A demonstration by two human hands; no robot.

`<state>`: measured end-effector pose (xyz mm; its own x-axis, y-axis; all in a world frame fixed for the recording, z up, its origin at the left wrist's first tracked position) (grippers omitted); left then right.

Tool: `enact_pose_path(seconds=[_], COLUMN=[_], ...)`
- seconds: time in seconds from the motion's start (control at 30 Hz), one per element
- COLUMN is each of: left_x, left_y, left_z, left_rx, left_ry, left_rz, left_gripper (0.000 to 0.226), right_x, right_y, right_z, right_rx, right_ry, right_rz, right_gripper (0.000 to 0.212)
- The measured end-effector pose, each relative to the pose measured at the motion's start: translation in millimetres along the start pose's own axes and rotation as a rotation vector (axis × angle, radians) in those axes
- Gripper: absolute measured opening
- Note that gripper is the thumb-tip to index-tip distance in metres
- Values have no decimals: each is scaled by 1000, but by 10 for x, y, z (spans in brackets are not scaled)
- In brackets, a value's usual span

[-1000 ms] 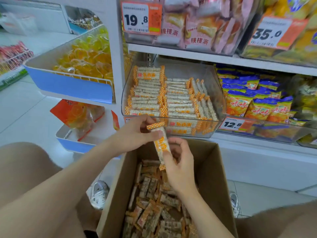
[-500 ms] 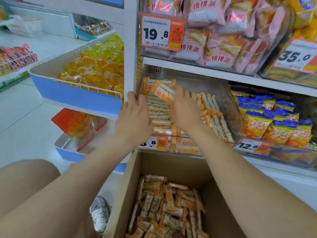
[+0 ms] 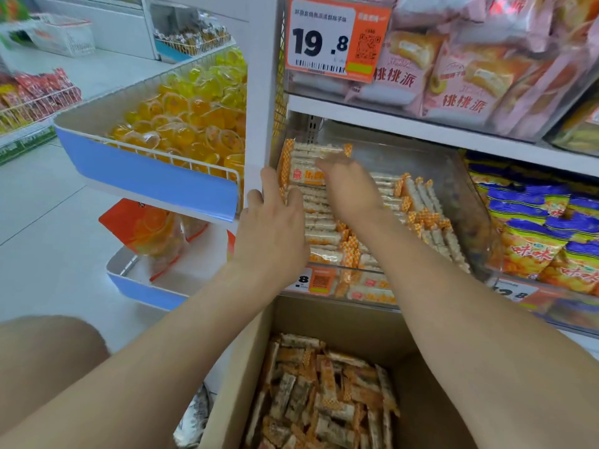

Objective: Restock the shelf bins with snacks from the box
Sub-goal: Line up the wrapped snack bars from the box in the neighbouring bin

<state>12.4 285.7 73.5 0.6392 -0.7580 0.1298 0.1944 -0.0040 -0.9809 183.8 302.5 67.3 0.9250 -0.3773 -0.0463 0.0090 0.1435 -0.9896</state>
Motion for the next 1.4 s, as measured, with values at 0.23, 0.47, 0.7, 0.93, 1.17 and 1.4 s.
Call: enact_pose_path(seconds=[0.23, 0.47, 0.7, 0.93, 1.17, 1.4], left_x=[-25, 159, 743, 704, 329, 259], left_y=[-57, -378, 903, 2489, 3488, 4214], left_z=[-29, -450, -1154, -1548, -1776, -2011], left_rx=[37, 281, -456, -1054, -1252, -1297], left_ry=[12, 204, 367, 372, 176, 0], left_rz=[-41, 18, -137, 81, -12, -203], left_gripper=[29, 21, 10, 21, 26, 48], right_x=[10, -292, -336, 262, 138, -94], right_y=[-178, -555, 834, 2326, 3047, 3621], right_z=[-301, -1738, -2816, -3477, -3507, -3322], right_rx=[8, 206, -601, -1071, -1123, -1097], right_ry=[64, -33, 16, 335, 353, 323], right_rz=[146, 464, 296, 373, 405, 280], right_gripper=[76, 29, 20, 32, 53, 96])
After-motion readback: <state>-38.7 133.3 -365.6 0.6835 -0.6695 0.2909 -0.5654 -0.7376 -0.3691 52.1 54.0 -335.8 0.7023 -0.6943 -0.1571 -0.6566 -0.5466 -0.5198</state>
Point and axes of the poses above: each hand's wrist, its own z-axis towards the middle knuckle, its own y-axis out of the palm, x = y × z, the point moved 9 cm from there along z, towards the middle knuckle, and after that the axes turned 11 degrees about -x, right-handed, at the moved point
